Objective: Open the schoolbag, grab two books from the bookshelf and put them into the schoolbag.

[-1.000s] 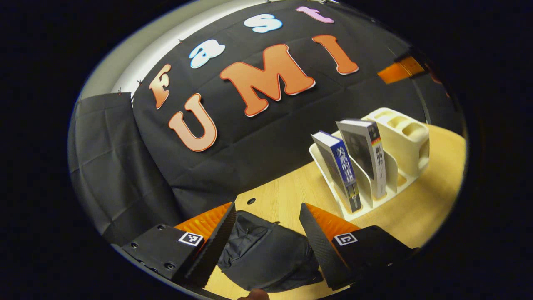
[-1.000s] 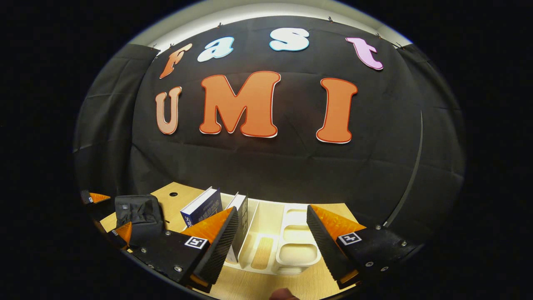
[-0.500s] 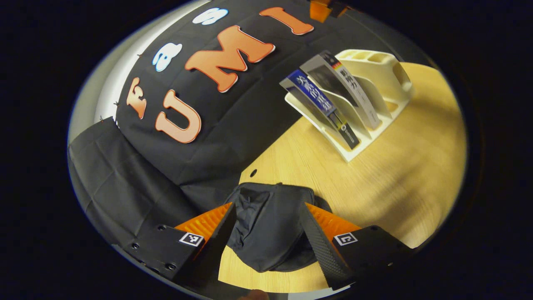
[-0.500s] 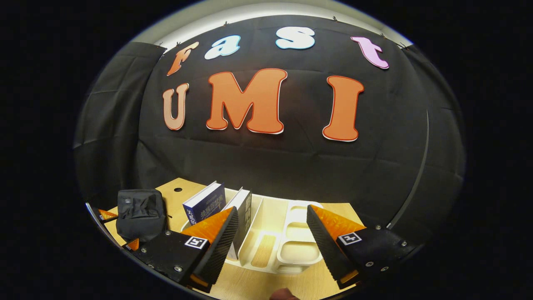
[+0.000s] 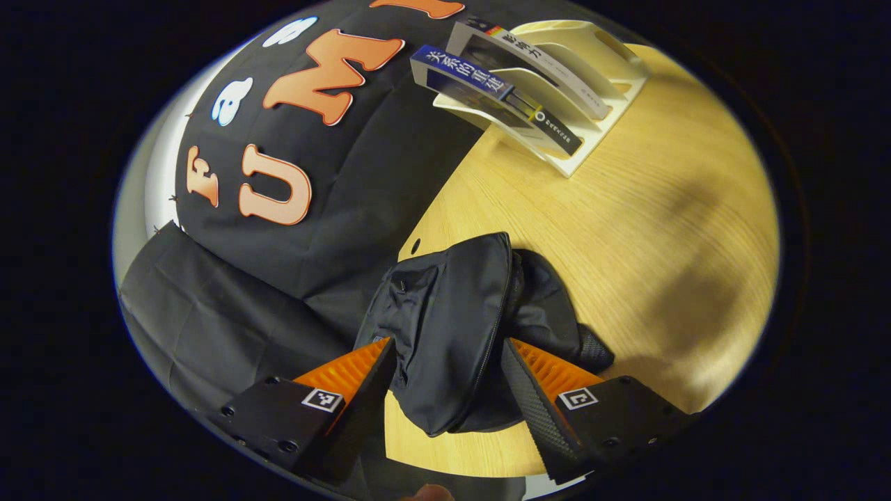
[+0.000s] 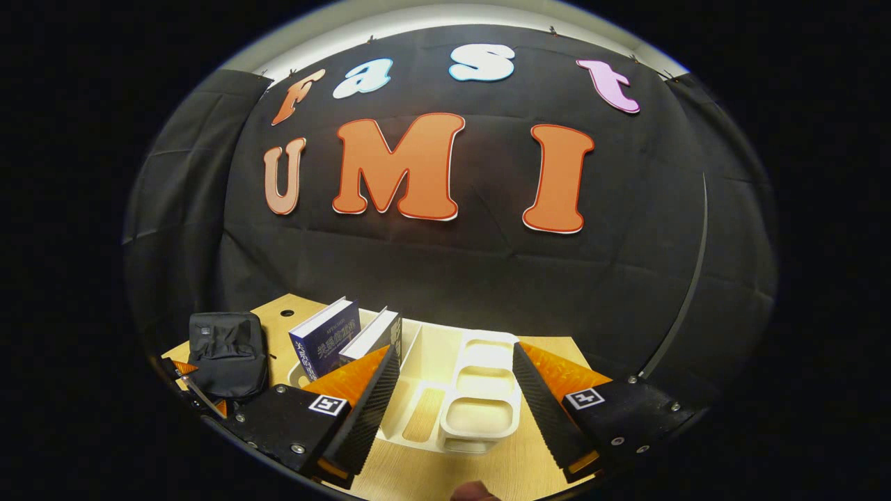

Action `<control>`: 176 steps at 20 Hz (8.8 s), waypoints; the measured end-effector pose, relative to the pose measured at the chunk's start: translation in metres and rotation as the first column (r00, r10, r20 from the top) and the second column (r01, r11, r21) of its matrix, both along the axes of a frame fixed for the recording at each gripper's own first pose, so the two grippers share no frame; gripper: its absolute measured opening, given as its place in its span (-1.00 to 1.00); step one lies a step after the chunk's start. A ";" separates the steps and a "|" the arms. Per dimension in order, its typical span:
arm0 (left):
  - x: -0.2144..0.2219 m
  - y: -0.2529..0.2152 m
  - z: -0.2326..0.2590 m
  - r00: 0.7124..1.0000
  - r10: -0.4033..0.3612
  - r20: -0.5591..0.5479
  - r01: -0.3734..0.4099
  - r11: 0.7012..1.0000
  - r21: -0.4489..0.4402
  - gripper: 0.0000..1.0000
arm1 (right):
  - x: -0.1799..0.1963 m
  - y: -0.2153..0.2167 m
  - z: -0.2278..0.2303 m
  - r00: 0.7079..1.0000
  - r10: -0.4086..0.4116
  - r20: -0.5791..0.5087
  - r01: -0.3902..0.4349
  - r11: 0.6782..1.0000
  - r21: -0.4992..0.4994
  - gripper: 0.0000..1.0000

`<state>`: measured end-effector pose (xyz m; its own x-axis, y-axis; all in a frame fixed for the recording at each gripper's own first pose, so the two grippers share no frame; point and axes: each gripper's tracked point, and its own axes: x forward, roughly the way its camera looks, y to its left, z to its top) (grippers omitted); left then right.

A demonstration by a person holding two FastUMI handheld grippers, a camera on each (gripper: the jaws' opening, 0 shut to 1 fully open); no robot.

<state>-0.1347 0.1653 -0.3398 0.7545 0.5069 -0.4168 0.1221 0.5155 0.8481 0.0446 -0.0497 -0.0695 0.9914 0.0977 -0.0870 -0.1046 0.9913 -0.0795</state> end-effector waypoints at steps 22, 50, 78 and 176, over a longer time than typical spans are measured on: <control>0.039 0.022 0.024 0.989 -0.013 -0.149 -0.017 0.981 -0.194 -0.68 | -0.006 0.017 0.012 0.999 0.008 -0.036 -0.009 1.000 -0.027 0.95; 0.102 0.084 0.141 0.830 -0.397 -0.392 -0.002 0.701 -0.714 -0.92 | 0.073 0.188 0.034 0.937 -0.071 -0.343 0.026 0.991 -0.133 0.96; 0.143 0.102 0.156 0.696 -0.510 -0.506 0.054 0.739 -0.672 -0.92 | 0.131 0.223 -0.102 0.445 -0.135 -0.886 0.045 0.991 -0.128 -0.17; 0.109 0.052 0.128 0.755 -0.510 -0.411 0.012 0.638 -0.770 -0.92 | -0.090 0.260 -0.134 0.603 0.108 -0.790 0.282 0.898 0.337 0.97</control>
